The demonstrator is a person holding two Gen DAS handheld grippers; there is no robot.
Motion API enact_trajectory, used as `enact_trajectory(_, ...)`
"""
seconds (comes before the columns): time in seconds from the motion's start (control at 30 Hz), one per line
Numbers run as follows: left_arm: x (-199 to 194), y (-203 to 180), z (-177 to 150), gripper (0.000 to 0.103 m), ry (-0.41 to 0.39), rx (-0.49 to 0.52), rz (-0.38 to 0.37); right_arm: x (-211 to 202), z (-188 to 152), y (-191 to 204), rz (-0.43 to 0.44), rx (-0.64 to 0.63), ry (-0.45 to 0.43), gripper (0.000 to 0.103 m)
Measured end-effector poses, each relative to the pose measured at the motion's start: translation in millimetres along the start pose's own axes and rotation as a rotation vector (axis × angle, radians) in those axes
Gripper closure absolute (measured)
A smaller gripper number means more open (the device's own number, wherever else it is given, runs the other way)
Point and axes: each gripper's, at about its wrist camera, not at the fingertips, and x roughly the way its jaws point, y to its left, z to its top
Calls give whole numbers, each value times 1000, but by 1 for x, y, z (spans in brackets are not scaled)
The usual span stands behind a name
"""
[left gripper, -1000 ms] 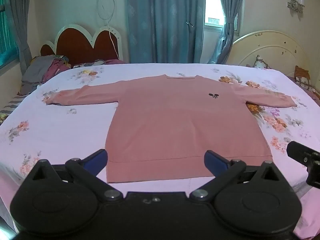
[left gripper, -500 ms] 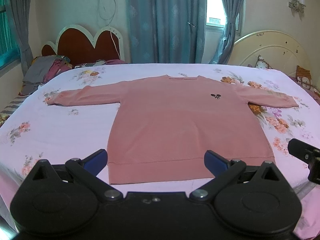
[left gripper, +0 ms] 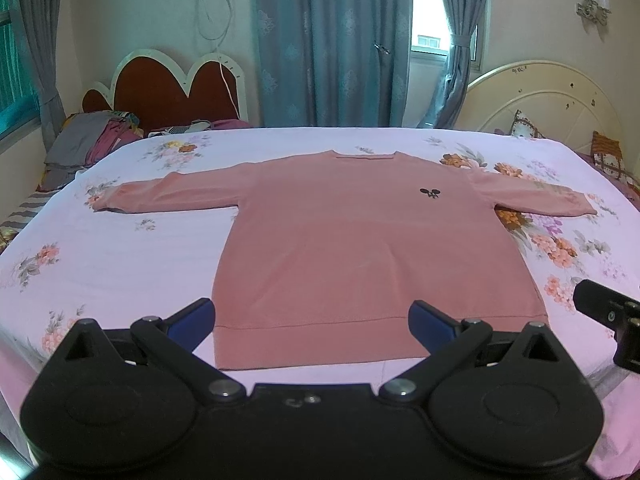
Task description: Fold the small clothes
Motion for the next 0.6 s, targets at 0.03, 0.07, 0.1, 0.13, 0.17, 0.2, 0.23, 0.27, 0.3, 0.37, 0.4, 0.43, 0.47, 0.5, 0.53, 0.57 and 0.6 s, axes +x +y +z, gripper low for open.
enact_trajectory(0.03, 0, -1, 0, 0, -1, 1, 1, 0, 0, 0, 0, 1, 0, 0)
enact_trajectory(0.07, 1, -1, 0, 0, -1, 1, 1, 0, 0, 0, 0, 1, 0, 0)
enact_trajectory(0.1, 1, -1, 0, 0, -1, 1, 1, 0, 0, 0, 0, 1, 0, 0)
enact_trajectory(0.13, 1, -1, 0, 0, -1, 1, 1, 1, 0, 0, 1, 2, 2, 0)
enact_trajectory(0.17, 1, -1, 0, 0, -1, 2, 2, 1, 0, 0, 1, 2, 3, 0)
enact_trajectory(0.2, 1, -1, 0, 0, -1, 0, 2, 2, 0, 0, 3, 0, 3, 0)
enact_trajectory(0.23, 1, -1, 0, 0, 0, -1, 0, 3, -1, 0, 2, -1, 3, 0)
enact_trajectory(0.27, 1, -1, 1, 0, 1, -1, 0, 3, -1, 0, 2, 0, 3, 0)
enact_trajectory(0.3, 1, -2, 2, 0, 0, 0, 2, 3, -1, -1, 4, 1, 3, 0)
enact_trajectory(0.37, 1, -3, 2, 0, -2, 1, 3, 3, -1, 0, 5, 2, 4, 0)
enact_trajectory(0.4, 2, -3, 2, 0, -1, 1, 4, 4, -1, -1, 4, 2, 4, 0)
enact_trajectory(0.43, 2, -3, 2, 0, 0, 1, 4, 4, -2, -2, 5, 1, 5, 0)
enact_trajectory(0.47, 2, -3, 3, 0, 0, 1, 4, 4, -2, -2, 5, 1, 6, 0)
enact_trajectory(0.5, 2, -3, 3, 0, 0, 1, 4, 5, -3, -2, 5, 2, 6, 0)
enact_trajectory(0.53, 2, -3, 2, 0, -1, 1, 4, 5, -3, -2, 5, 2, 6, 0)
enact_trajectory(0.57, 2, -3, 3, 0, -1, 0, 5, 5, -3, -2, 6, 2, 6, 0)
enact_trajectory(0.6, 2, -3, 3, 0, -1, -1, 4, 5, -3, -3, 7, 3, 7, 0)
